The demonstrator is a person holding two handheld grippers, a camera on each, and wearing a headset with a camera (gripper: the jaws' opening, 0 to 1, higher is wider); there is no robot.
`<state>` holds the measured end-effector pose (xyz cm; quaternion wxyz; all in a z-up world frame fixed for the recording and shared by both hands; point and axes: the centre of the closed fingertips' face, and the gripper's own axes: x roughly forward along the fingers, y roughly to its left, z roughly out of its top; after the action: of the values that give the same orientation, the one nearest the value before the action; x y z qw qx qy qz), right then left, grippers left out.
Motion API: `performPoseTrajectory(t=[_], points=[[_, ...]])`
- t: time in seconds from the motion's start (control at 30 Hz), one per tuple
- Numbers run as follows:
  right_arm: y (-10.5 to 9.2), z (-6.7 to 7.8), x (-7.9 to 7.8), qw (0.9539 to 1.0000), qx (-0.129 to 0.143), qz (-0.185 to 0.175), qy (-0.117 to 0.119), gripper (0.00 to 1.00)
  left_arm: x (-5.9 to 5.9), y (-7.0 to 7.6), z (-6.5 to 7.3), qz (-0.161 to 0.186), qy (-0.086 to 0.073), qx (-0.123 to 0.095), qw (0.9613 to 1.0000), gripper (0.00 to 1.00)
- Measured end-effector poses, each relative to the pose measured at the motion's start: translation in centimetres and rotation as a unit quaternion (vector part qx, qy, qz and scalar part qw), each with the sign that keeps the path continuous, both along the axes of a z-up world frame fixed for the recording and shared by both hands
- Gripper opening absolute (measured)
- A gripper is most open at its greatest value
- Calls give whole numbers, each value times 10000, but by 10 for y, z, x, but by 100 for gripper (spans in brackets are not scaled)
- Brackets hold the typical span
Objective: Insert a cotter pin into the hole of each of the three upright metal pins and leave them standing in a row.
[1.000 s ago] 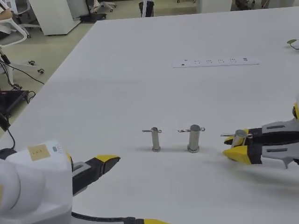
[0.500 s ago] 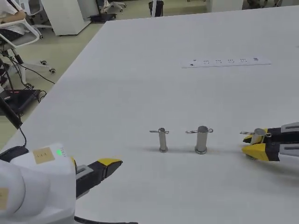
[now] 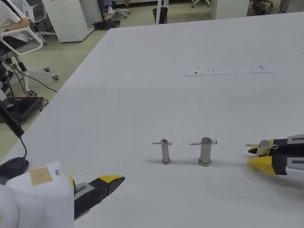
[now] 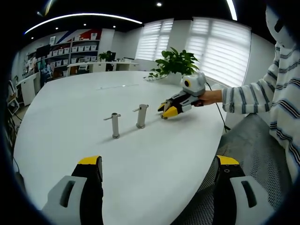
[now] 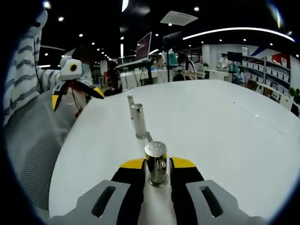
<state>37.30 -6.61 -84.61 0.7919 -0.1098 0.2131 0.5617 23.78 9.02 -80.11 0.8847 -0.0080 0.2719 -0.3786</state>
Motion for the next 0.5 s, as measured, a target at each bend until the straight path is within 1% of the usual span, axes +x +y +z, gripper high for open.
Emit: performPoseTrajectory(t=[0.03,0.07,0.1,0.13,0.2,0.23,0.27,0.3,0.33,0.37,0.4,0.43,0.47,0.5], points=[[-2,1,2,9999,0,-106,22,28,0,0,1,7,-10,1,10000,99],[-4,5,4,9998,65,-176,18,33,1,1,2,20,-27,-8,10000,99],[-5,8,4,9995,145,-264,90,35,1,2,3,34,-41,-19,10000,99],[-6,14,5,9985,280,-421,222,38,2,3,4,56,-60,-33,10000,99],[-9,22,6,9979,346,-508,199,46,4,5,7,75,-107,-45,9999,99],[-10,26,6,9973,374,-596,231,52,4,6,8,88,-126,-47,9999,99],[-12,33,7,9954,495,-750,318,57,5,7,10,115,-156,-51,9998,99],[-12,38,7,9947,597,-779,306,64,6,8,11,137,-172,-56,9997,99],[-13,46,7,9931,697,-883,342,68,7,10,12,173,-197,-65,9996,99],[-14,49,5,9924,680,-946,387,72,8,11,13,199,-210,-74,9996,99],[-17,51,4,9913,636,-1042,484,78,9,12,14,220,-245,-79,9994,99],[-18,54,2,9911,582,-1103,467,82,11,14,17,240,-323,-82,9992,99],[-20,57,0,9914,548,-1125,385,84,12,15,18,255,-339,-93,9991,99],[-23,58,-3,9915,420,-1192,323,83,14,17,21,304,-368,-131,9988,99]])
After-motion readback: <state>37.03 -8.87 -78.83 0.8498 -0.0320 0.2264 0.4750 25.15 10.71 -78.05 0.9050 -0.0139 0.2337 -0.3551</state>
